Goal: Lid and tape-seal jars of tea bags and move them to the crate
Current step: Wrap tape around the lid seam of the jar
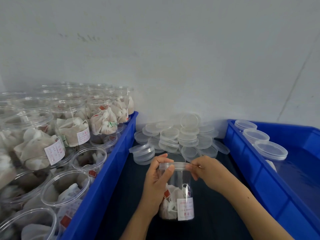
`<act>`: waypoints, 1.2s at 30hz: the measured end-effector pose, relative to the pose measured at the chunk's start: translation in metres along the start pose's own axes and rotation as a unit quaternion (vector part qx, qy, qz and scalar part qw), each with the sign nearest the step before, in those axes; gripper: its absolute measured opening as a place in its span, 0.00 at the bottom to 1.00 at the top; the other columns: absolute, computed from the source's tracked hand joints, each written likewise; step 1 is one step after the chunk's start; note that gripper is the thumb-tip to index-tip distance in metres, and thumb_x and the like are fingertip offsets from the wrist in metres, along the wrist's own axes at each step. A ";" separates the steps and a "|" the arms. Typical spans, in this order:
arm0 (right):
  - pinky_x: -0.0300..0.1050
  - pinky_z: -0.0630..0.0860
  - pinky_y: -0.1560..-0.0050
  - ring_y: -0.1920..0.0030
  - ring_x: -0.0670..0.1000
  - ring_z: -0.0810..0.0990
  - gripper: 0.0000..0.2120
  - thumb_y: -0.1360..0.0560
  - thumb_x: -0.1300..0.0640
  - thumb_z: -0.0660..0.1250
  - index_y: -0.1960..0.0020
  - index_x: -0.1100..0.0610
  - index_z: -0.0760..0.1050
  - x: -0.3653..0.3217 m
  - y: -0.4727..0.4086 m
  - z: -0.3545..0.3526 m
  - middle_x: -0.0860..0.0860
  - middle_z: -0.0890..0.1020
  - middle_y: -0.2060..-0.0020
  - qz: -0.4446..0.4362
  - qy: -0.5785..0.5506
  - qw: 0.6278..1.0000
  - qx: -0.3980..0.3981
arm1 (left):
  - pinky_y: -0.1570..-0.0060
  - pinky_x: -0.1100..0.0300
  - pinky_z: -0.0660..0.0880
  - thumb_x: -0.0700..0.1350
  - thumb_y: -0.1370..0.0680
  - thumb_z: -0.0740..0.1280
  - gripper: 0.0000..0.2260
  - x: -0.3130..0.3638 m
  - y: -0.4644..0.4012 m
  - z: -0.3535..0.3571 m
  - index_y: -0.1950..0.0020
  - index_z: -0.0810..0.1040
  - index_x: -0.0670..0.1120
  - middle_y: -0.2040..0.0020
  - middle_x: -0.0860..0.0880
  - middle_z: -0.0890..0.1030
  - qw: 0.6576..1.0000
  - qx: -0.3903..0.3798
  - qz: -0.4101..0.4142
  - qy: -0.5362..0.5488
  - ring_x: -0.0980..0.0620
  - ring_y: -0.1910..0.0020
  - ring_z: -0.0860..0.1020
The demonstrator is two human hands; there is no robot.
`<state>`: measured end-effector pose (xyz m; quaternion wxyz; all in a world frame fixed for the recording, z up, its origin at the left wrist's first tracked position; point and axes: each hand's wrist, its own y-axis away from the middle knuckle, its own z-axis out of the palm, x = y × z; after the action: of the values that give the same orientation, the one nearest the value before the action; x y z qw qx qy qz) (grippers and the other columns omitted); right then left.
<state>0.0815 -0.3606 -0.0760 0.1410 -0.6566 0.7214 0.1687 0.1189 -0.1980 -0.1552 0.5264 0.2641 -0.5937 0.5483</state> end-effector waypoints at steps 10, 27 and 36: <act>0.44 0.76 0.49 0.55 0.49 0.79 0.17 0.20 0.43 0.59 0.34 0.44 0.74 -0.001 0.006 0.003 0.49 0.81 0.57 -0.018 -0.107 0.994 -0.023 | 0.45 0.49 0.79 0.54 0.27 0.69 0.09 -0.003 0.007 -0.009 0.51 0.78 0.52 0.41 0.56 0.78 0.998 -0.033 -0.040 0.042 0.48 0.40 0.79; 0.32 0.74 0.68 0.65 0.38 0.81 0.10 0.23 0.50 0.68 0.42 0.44 0.79 -0.015 0.031 0.021 0.43 0.83 0.59 -0.004 -0.271 0.961 0.062 | 0.50 0.57 0.80 0.60 0.38 0.79 0.36 -0.008 0.015 0.000 0.36 0.69 0.52 0.31 0.62 0.65 0.988 0.010 0.093 -0.122 0.53 0.38 0.75; 0.29 0.74 0.58 0.55 0.38 0.82 0.11 0.24 0.52 0.69 0.42 0.43 0.79 -0.016 0.034 0.025 0.43 0.85 0.54 0.011 -0.324 0.939 0.119 | 0.47 0.68 0.75 0.60 0.27 0.71 0.33 -0.001 0.019 0.014 0.28 0.55 0.66 0.41 0.63 0.79 0.995 -0.067 -0.063 -0.029 0.64 0.40 0.78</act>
<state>0.0486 -0.3327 -0.0903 0.4422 -0.5371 0.6587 0.2864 0.0976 -0.2062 -0.1607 0.5594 0.2807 -0.6262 0.4649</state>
